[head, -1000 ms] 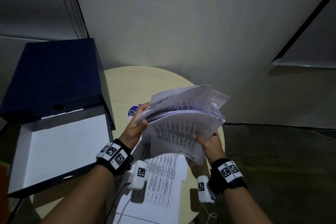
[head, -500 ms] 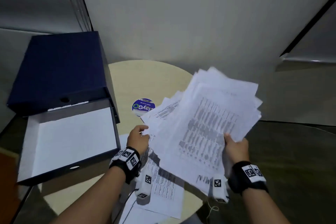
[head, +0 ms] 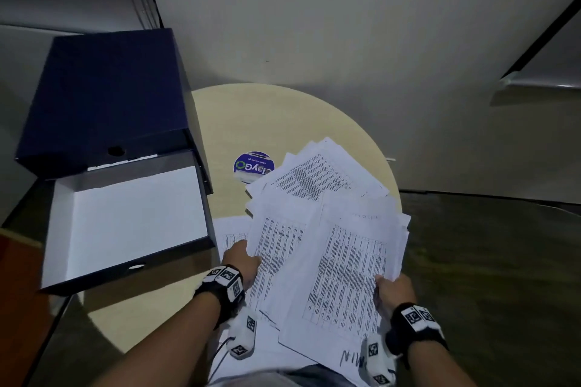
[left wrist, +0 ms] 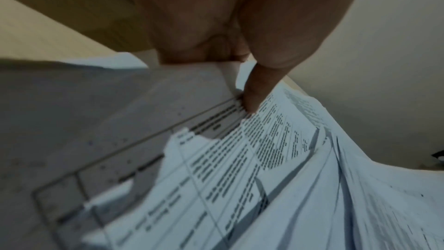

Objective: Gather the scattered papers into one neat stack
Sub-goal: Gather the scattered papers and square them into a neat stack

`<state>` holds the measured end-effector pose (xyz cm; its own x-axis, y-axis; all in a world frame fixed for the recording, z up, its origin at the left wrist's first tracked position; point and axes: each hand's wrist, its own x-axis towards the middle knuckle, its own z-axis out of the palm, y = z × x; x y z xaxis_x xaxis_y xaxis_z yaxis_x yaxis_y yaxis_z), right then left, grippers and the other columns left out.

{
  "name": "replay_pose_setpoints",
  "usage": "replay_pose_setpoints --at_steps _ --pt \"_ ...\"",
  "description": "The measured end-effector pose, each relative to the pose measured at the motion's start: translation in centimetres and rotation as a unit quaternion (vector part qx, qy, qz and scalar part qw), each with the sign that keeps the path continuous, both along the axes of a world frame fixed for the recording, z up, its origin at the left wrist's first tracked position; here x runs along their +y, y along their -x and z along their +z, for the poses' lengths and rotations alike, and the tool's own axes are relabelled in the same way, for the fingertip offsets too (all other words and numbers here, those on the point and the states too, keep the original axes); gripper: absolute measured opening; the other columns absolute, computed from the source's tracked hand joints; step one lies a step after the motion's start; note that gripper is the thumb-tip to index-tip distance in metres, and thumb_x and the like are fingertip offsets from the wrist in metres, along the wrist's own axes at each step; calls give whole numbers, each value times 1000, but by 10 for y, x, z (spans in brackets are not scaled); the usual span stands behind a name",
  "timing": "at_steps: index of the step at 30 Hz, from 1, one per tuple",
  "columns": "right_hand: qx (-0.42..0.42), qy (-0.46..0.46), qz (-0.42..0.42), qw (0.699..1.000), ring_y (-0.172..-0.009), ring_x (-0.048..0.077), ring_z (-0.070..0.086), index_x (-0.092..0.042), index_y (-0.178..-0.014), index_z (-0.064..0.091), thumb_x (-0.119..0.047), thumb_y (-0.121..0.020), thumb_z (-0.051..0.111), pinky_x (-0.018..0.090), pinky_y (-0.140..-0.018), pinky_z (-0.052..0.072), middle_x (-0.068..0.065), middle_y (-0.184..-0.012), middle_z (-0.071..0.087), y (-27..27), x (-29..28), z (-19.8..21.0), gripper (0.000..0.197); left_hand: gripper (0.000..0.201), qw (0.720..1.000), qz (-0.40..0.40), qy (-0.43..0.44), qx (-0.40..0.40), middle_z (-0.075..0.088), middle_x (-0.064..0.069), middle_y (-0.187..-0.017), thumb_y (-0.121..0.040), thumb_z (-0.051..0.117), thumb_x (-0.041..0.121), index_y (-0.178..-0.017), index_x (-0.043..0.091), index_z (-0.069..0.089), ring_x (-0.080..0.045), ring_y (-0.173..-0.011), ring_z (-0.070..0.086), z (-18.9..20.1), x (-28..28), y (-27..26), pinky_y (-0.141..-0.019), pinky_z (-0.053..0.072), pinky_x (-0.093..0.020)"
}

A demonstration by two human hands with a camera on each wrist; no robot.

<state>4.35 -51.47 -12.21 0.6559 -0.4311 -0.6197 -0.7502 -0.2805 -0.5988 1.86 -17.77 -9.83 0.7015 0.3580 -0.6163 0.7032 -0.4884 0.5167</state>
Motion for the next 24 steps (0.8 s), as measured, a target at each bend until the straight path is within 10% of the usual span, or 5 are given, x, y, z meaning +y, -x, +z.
replay_pose_setpoints --at_steps 5,14,19,24 --pt "2 21 23 1000 -52 27 58 5 -110 60 -14 -93 63 34 -53 49 15 -64 59 -3 5 2 25 14 992 85 -87 38 65 -11 -104 -81 53 35 -93 27 58 -37 -101 55 1 8 10 -90 47 -40" --pt "-8 50 58 997 -52 26 56 1 -109 57 -14 -97 60 28 -48 45 13 -66 58 3 24 5 20 44 994 84 -51 -55 61 -16 -123 -96 47 13 -139 21 47 -33 -97 59 28 11 20 -80 48 -29" --pt "-7 40 55 998 -65 31 62 2 -111 58 -15 -95 63 35 -59 51 16 -74 61 3 26 4 24 72 972 -77 -168 -147 64 -13 -88 -86 41 -4 -152 21 23 -25 -72 51 68 -9 24 -63 41 -30" --pt "-12 59 65 996 -61 28 59 -2 -104 55 -12 -96 61 27 -50 43 12 -70 60 2 26 12 14 88 926 -180 -246 -225 61 -9 -92 -84 42 -8 -155 26 4 -27 -85 52 112 -43 22 -66 38 -34"
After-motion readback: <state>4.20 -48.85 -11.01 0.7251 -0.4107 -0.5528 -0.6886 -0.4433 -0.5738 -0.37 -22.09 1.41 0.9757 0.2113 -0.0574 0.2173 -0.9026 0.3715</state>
